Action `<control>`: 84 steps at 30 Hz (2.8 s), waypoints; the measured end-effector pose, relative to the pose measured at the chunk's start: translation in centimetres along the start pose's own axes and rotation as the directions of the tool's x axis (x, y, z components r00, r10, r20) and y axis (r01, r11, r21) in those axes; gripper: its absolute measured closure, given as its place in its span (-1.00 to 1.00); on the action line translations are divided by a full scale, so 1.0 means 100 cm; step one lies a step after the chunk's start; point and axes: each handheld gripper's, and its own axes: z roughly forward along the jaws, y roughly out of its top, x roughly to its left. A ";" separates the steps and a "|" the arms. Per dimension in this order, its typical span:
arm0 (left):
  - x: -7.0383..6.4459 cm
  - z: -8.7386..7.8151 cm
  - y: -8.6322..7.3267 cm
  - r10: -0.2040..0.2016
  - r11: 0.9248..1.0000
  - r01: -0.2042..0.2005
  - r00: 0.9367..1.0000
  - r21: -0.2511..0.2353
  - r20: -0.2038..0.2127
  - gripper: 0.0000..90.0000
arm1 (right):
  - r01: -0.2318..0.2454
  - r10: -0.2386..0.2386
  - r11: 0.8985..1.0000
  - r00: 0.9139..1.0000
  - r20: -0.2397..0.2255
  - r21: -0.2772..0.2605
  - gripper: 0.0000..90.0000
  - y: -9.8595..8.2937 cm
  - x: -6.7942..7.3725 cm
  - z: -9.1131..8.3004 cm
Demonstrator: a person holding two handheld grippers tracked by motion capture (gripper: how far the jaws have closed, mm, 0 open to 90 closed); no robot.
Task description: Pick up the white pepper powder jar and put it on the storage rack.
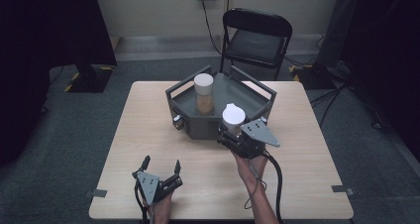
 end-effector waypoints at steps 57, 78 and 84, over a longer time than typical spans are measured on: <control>0.000 0.000 0.000 0.001 1.000 -0.001 1.000 0.001 -0.001 -0.98 | 0.014 -0.015 0.999 1.000 0.019 0.036 -0.33 0.051 -0.030 0.093; 0.000 0.000 0.000 0.001 1.000 -0.001 1.000 0.001 0.000 -0.98 | -0.009 0.008 0.997 1.000 0.011 0.078 -0.33 0.039 -0.037 0.108; 0.000 0.000 0.000 0.001 1.000 -0.001 1.000 0.001 0.000 -0.98 | -0.022 0.022 0.997 1.000 0.004 0.078 -0.33 0.035 -0.040 0.109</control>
